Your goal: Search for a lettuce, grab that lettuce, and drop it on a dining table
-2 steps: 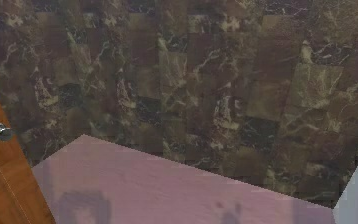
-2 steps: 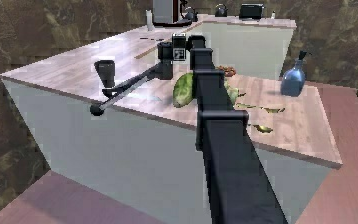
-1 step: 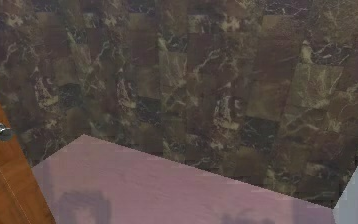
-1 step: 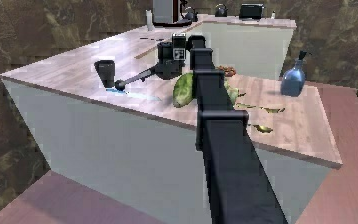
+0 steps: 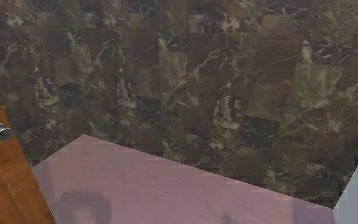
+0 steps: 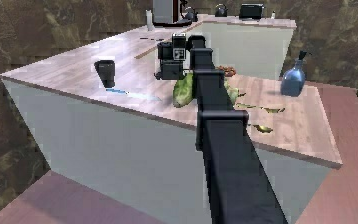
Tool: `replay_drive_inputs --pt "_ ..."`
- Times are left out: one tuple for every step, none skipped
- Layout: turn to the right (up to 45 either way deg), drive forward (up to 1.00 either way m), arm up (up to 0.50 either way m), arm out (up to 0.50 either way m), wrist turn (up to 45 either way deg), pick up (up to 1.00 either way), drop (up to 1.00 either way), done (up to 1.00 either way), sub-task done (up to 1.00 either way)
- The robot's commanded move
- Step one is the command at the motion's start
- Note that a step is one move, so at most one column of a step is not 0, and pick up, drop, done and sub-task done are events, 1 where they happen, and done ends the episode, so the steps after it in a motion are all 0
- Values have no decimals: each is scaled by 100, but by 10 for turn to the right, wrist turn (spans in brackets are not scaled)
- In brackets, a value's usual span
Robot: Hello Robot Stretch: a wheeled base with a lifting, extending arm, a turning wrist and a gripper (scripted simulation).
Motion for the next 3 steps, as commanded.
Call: replay_drive_inputs --pt "0 0 0 0 90 0 0 0 0" --pt "0 0 -10 0 0 0 0 0 0" --pt "0 0 0 0 0 100 0 0 0"
